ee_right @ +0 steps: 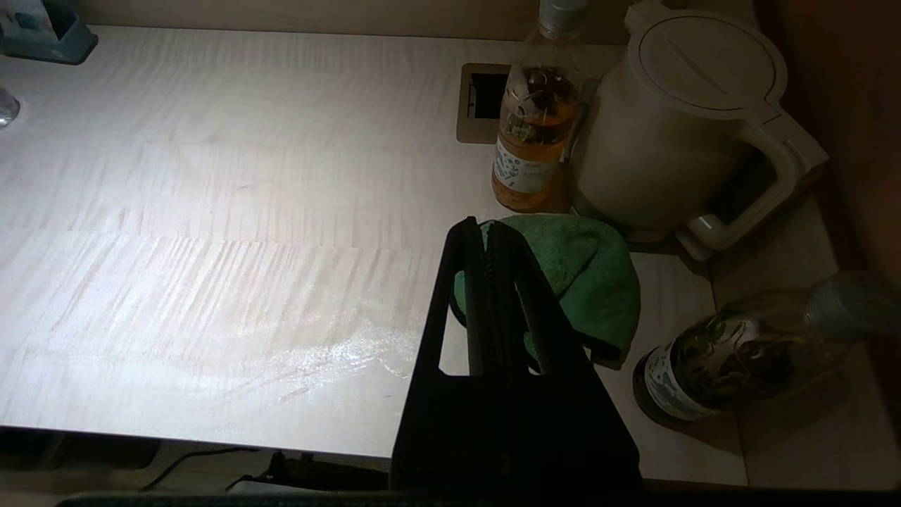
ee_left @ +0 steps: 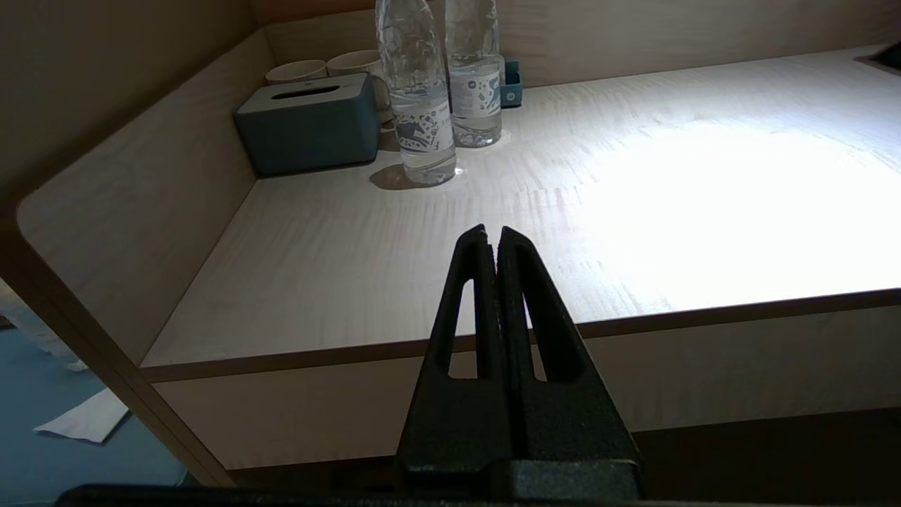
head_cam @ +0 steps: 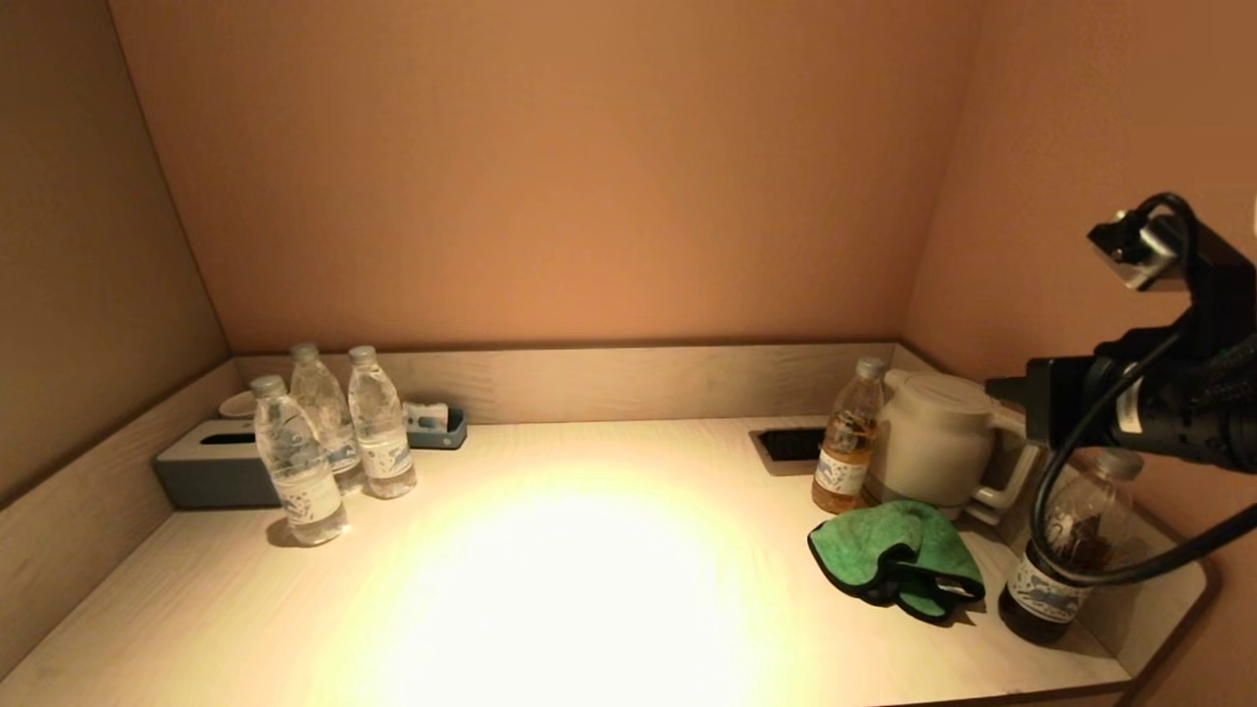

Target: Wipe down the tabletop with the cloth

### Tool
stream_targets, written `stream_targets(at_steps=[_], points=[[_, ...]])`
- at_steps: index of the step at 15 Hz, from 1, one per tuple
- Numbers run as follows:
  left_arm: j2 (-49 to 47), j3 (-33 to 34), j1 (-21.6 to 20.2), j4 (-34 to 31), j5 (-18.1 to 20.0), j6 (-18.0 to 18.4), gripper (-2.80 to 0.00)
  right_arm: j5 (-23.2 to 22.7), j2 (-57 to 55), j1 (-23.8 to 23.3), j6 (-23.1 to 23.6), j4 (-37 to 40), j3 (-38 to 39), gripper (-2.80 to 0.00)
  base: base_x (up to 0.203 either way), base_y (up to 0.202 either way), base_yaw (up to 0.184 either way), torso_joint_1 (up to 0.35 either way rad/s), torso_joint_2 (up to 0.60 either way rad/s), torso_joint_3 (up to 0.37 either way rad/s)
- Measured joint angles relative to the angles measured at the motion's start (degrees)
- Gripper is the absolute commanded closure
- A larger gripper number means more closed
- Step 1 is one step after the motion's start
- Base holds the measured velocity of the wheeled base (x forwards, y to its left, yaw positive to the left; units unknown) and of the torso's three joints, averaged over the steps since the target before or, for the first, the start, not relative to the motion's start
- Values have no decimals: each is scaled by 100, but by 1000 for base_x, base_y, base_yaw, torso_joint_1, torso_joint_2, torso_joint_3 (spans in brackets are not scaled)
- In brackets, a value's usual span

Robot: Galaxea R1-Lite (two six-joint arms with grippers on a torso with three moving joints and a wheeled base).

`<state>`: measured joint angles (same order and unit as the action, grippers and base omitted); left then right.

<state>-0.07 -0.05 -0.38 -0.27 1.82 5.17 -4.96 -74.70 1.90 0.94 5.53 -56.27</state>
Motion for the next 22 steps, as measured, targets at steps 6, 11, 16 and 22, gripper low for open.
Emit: stream_targets(at_steps=[6, 11, 16, 22], points=[[2, -1, -4, 2, 2, 0, 0, 57, 1673, -15, 23, -52, 610, 0, 0, 0, 0, 0, 0, 0], [2, -2, -2, 2, 0, -2, 0, 233, 2345, -17, 36, -55, 777, 0, 0, 0, 0, 0, 0, 0], [2, -5, -4, 0, 2, 0, 0, 251, 2653, -17, 35, -57, 826, 0, 0, 0, 0, 0, 0, 0], [2, 0, -4, 0, 2, -1, 0, 354, 3062, -26, 35, -59, 957, 0, 0, 0, 0, 0, 0, 0]])
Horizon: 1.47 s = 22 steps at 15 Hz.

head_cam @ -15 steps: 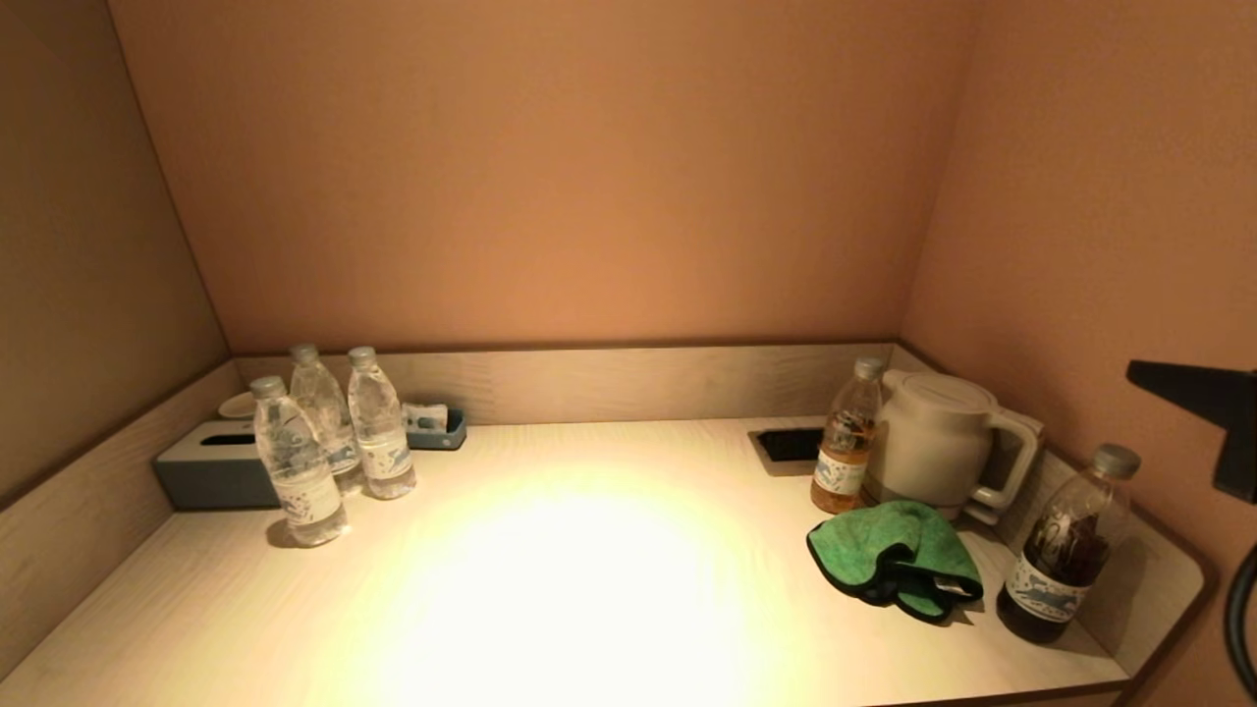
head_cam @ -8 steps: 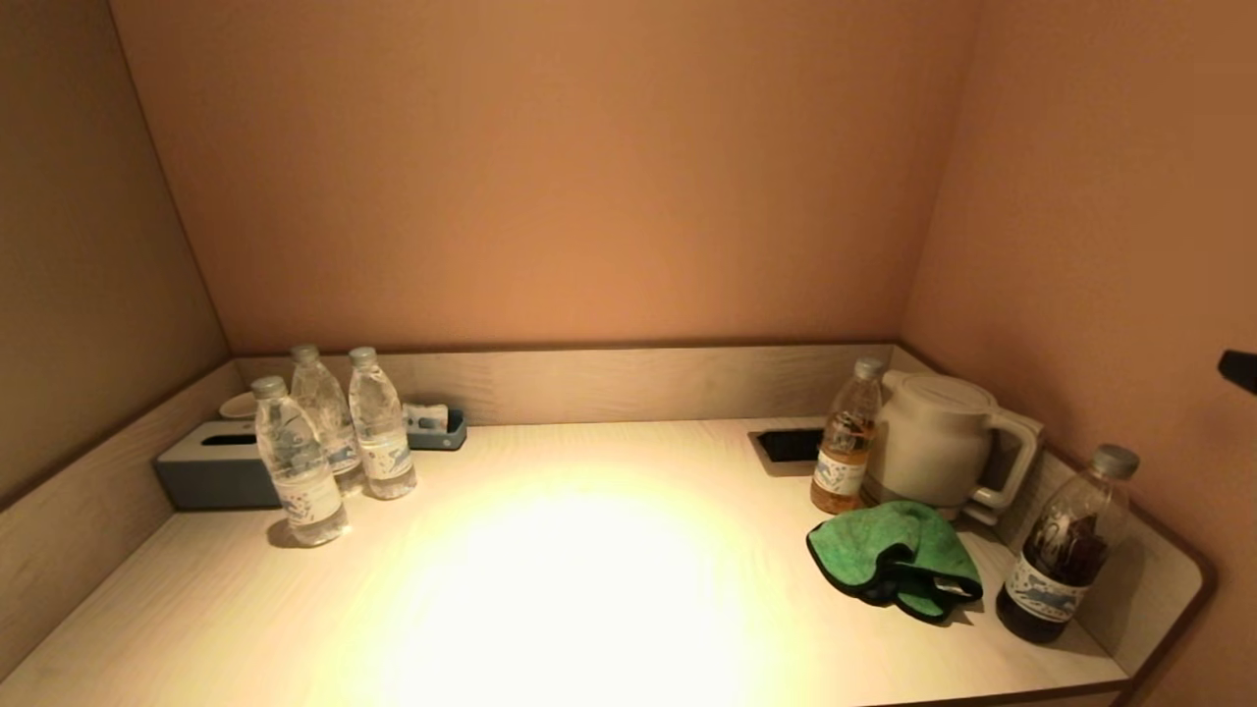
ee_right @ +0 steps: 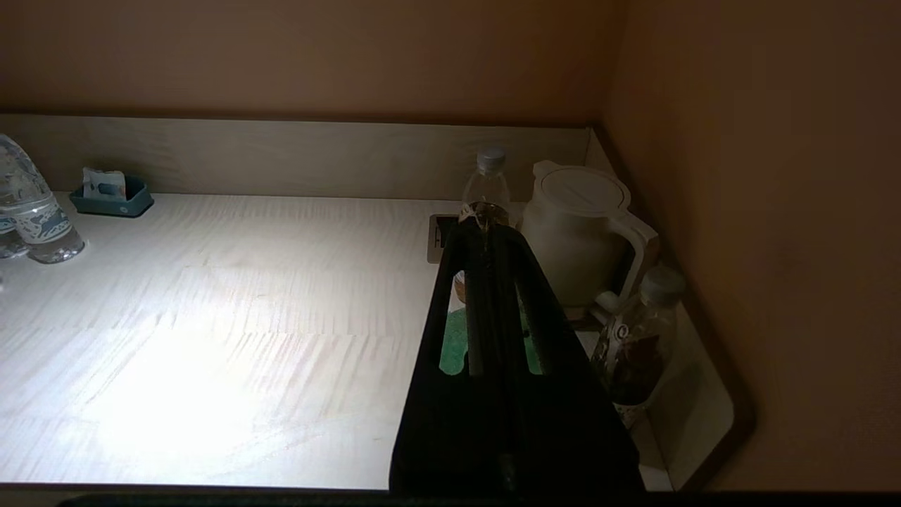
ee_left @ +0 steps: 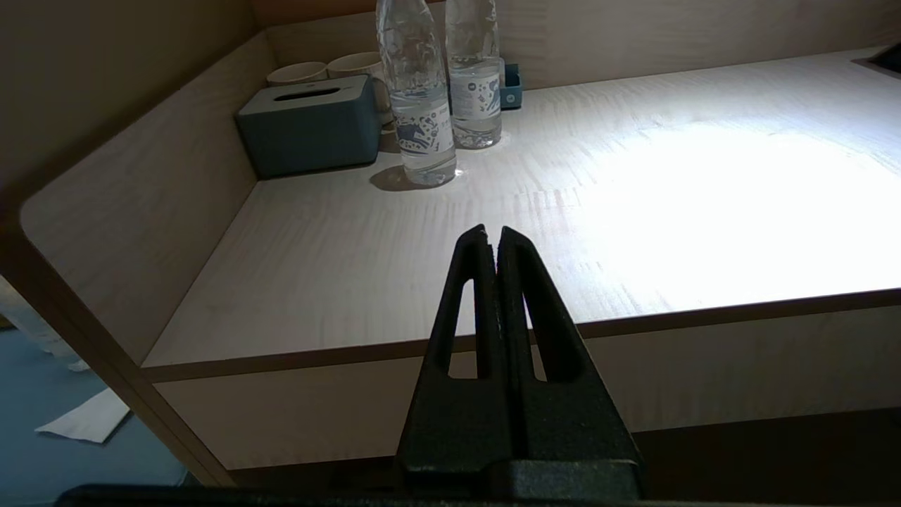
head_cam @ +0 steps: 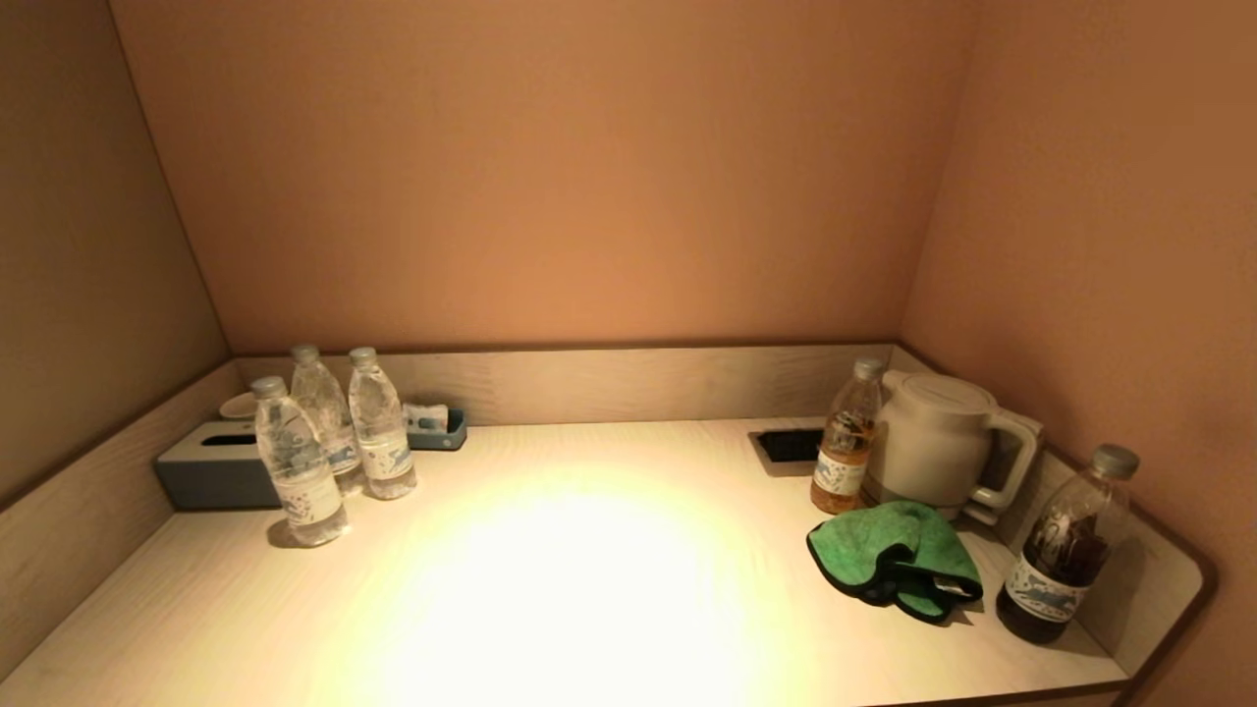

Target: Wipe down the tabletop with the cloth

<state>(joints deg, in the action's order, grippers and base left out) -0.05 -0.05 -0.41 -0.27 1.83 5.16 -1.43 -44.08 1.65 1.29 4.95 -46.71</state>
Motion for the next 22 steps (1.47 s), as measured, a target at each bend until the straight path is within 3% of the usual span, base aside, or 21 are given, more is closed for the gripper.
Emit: stream_targets(at_steps=[7, 22], points=[[0, 0, 6, 0, 1, -2, 0, 46, 419, 0, 29, -13, 197, 0, 0, 0, 0, 0, 0, 0], [0, -2, 4, 0, -2, 1, 0, 91, 1833, -39, 418, 1, 1570, 0, 0, 0, 0, 0, 0, 0]])
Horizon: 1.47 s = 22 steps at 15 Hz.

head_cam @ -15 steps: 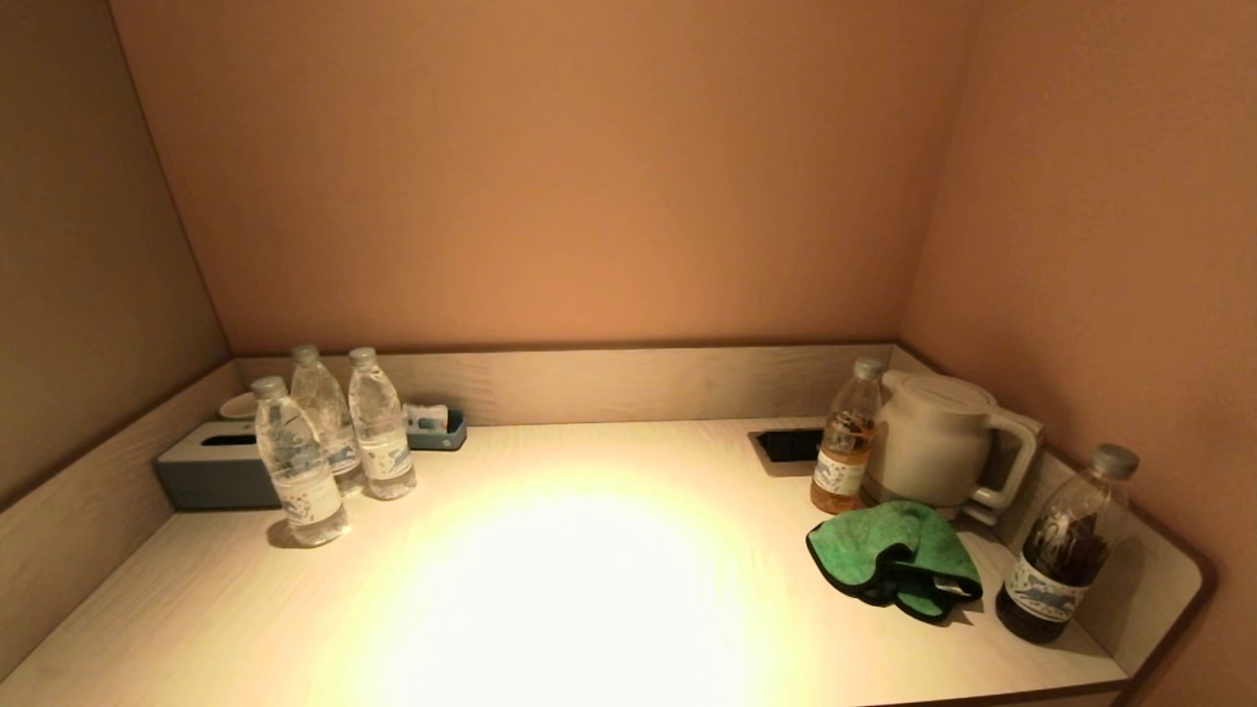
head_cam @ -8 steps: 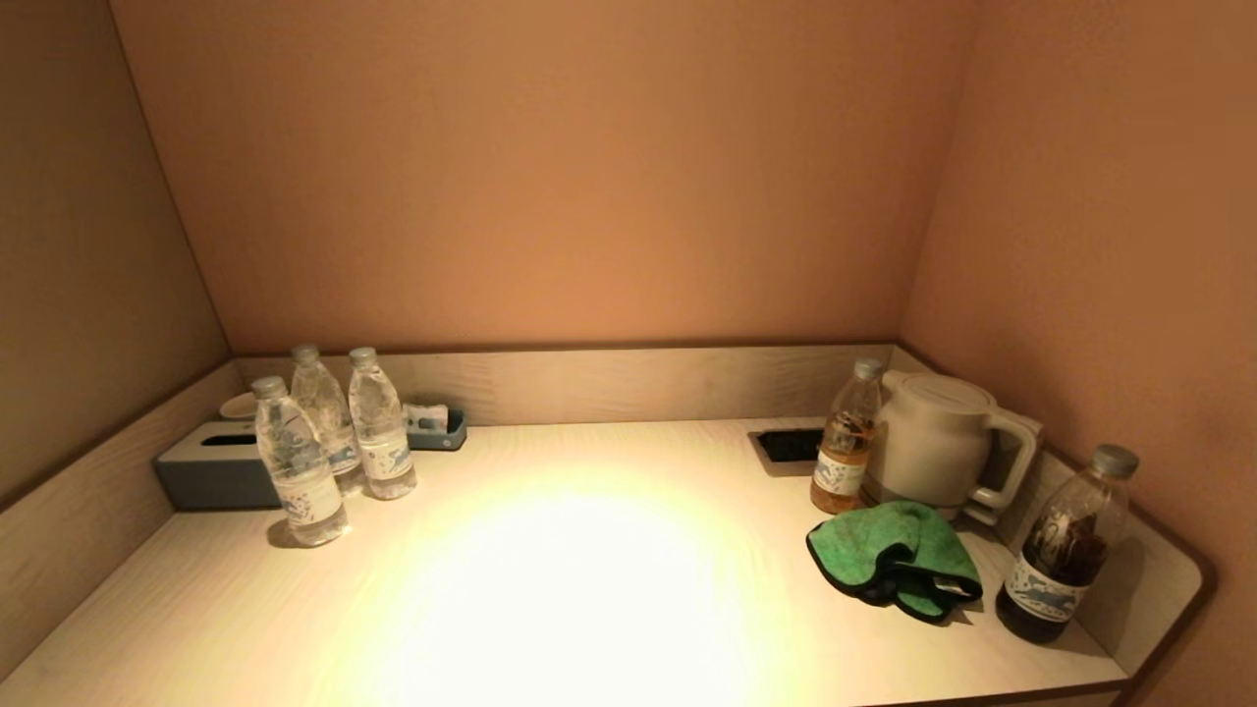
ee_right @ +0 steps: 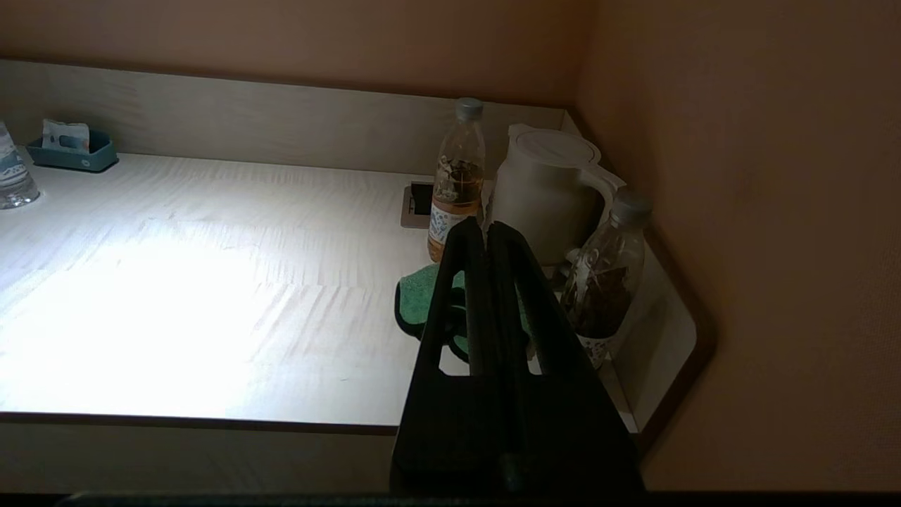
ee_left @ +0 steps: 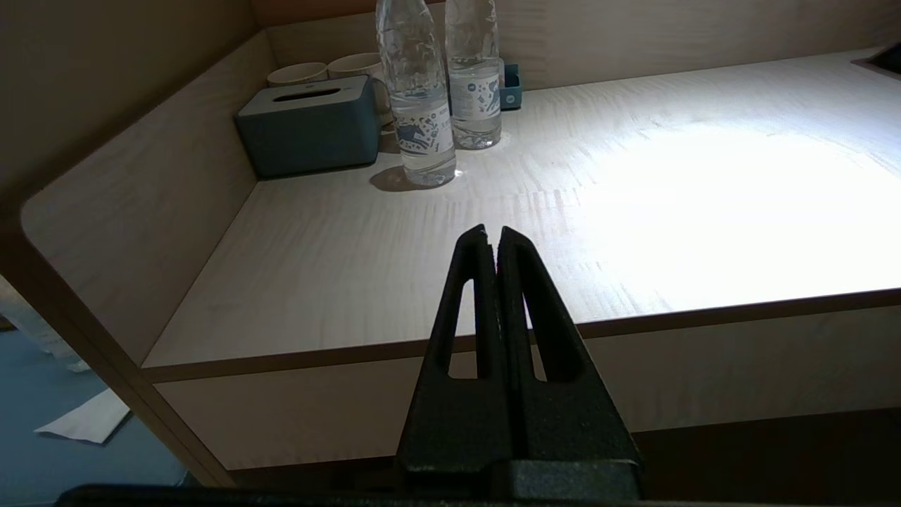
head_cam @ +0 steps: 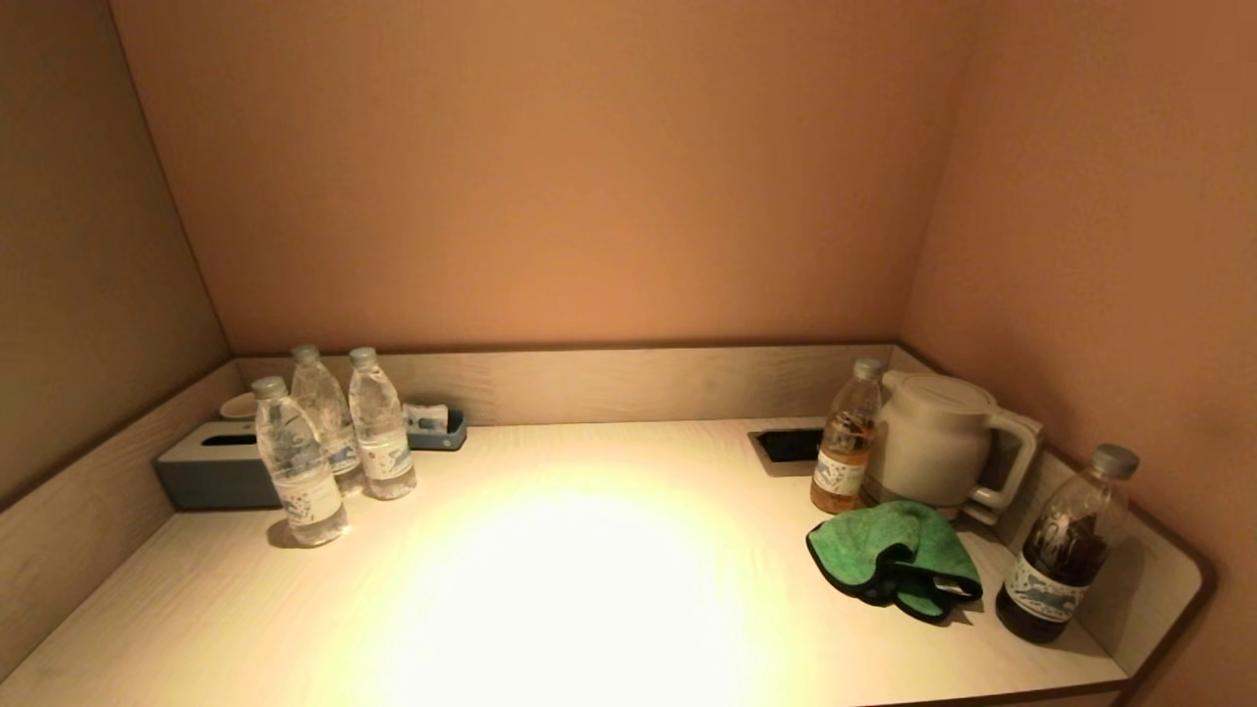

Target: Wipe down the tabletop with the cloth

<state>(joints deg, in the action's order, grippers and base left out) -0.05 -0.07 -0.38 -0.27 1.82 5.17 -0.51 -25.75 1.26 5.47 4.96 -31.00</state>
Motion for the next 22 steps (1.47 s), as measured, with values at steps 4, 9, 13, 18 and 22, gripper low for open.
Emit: stream_targets(at_steps=[4, 9, 13, 18, 22], points=[[0, 0, -2, 1, 3, -2, 0, -37, 154, -186, -2, -6, 135, 0, 0, 0, 0, 0, 0, 0], [-2, 2, -4, 0, 2, 0, 0, -65, 517, -246, 15, -4, 527, 0, 0, 0, 0, 0, 0, 0], [-2, 0, 0, 0, 0, 0, 0, -61, 989, -245, -30, -6, 792, 0, 0, 0, 0, 0, 0, 0], [-2, 0, -4, 0, 2, -2, 0, -1, 1564, -167, -110, -78, 1093, 0, 0, 0, 0, 0, 0, 0], [0, -4, -2, 2, 2, -2, 0, 5, 2251, -133, 154, -310, 1754, 0, 0, 0, 0, 0, 0, 0]])
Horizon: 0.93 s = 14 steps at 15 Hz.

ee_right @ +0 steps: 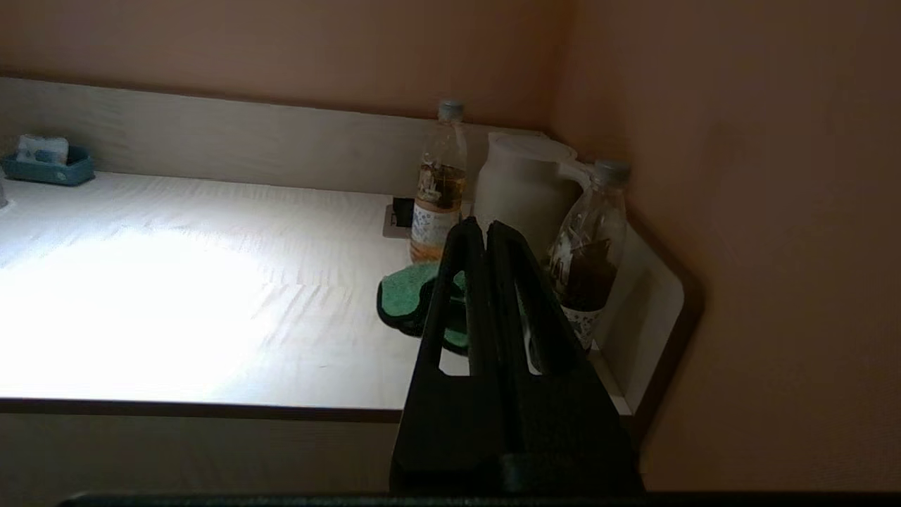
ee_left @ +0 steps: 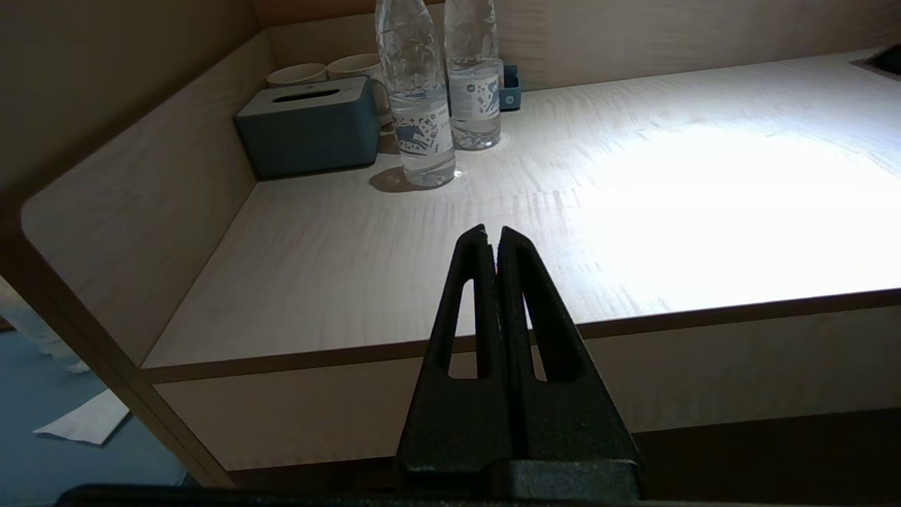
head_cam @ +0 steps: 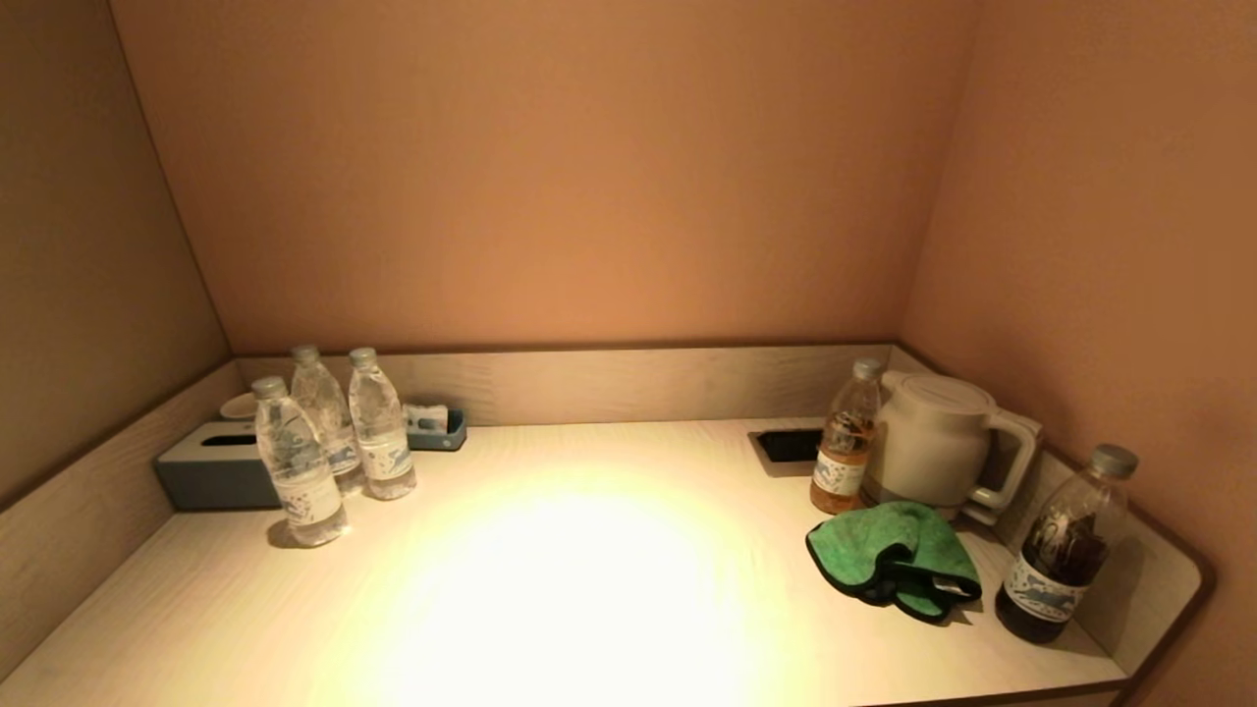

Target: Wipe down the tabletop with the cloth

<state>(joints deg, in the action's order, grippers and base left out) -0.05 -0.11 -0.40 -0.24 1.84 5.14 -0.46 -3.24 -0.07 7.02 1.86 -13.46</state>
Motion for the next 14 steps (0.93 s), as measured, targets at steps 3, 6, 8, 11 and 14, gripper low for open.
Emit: stream_targets(at_steps=[3, 6, 8, 11, 14], points=[[-1, 0, 0, -1, 0, 1, 0, 72, 232, 7, 216, -307, 585, 0, 0, 0, 0, 0, 0, 0], [0, 1, 2, 0, -2, 0, 0, 101, 303, 7, 323, -805, 1074, 0, 0, 0, 0, 0, 0, 0], [0, 1, 2, 0, 0, 3, 0, 107, 310, 5, 326, -1083, 1239, 0, 0, 0, 0, 0, 0, 0], [0, 1, 0, 0, 0, 2, 0, 115, 316, 7, 292, -1282, 1324, 0, 0, 0, 0, 0, 0, 0], [0, 1, 0, -2, 0, 1, 0, 109, 319, 7, 232, -1226, 1335, 0, 0, 0, 0, 0, 0, 0]])
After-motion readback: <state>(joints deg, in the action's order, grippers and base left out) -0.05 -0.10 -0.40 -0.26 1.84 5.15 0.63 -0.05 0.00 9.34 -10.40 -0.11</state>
